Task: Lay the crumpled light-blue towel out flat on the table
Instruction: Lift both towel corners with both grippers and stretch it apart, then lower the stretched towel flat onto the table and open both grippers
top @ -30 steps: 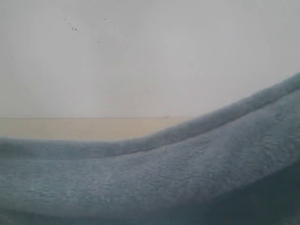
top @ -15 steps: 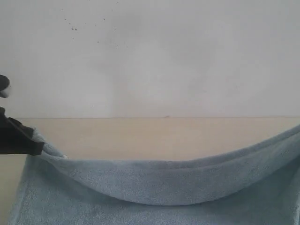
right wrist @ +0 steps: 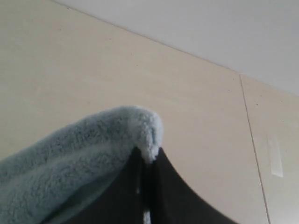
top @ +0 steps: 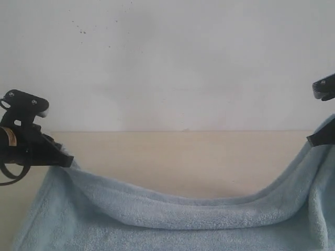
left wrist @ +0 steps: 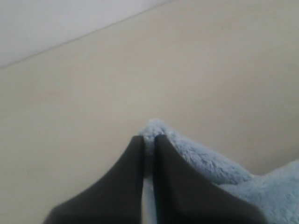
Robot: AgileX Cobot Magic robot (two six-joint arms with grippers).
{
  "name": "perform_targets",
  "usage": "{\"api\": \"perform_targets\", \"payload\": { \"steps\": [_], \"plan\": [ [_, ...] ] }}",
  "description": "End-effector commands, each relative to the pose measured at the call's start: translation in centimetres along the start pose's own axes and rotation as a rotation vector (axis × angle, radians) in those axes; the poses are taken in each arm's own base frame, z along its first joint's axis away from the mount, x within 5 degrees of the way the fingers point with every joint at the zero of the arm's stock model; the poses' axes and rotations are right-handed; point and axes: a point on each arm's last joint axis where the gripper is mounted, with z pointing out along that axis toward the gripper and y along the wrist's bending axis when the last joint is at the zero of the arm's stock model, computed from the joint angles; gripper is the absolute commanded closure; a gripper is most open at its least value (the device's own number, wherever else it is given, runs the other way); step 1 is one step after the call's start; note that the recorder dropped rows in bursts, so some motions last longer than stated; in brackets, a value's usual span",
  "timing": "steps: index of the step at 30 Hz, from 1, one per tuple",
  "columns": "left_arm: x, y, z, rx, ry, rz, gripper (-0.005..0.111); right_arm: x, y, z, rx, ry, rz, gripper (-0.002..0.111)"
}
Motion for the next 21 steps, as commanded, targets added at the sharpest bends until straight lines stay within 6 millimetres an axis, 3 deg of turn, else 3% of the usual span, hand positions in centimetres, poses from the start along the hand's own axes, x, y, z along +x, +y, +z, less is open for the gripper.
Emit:
{"api": "perform_targets", "payload": {
  "steps": [1, 4, 10, 12, 15, 17, 19, 21],
  "plan": [
    [-1.2, 1.3, 0.9, -0.024, -0.066, -0.039, 0.102, -1.2, 0.3, 2.0, -0.009, -0.050, 0.004, 0.107],
    [-1.3, 1.4, 1.3, -0.020, -0.094, -0.016, 0.091, -1.4, 0.5, 3.6, 0.003, -0.033, -0.020, 0.098],
    [0.4, 1.1, 3.1, -0.005, -0.037, -0.009, 0.039, -1.6, 0.2, 5.5, 0.061, 0.008, 0.034, 0.072],
    [0.6, 1.2, 3.5, -0.003, -0.039, -0.012, 0.027, -1.5, 0.2, 5.6, 0.062, 0.011, 0.065, 0.062],
    [0.3, 1.2, 3.3, -0.005, -0.060, 0.013, 0.024, -1.7, 0.1, 5.6, 0.067, 0.005, 0.121, 0.046],
    [-0.6, 1.4, 2.4, -0.013, -0.097, 0.025, 0.026, -2.1, -0.2, 5.0, 0.081, -0.006, 0.157, 0.042],
    [-1.8, 1.6, 0.9, -0.028, -0.137, 0.026, 0.030, -3.0, -0.8, 3.6, 0.085, -0.037, 0.201, 0.044],
    [-2.7, 2.0, -0.8, -0.049, -0.137, 0.024, 0.046, -3.7, -1.7, 1.8, 0.104, -0.058, 0.269, 0.053]
  ]
}}
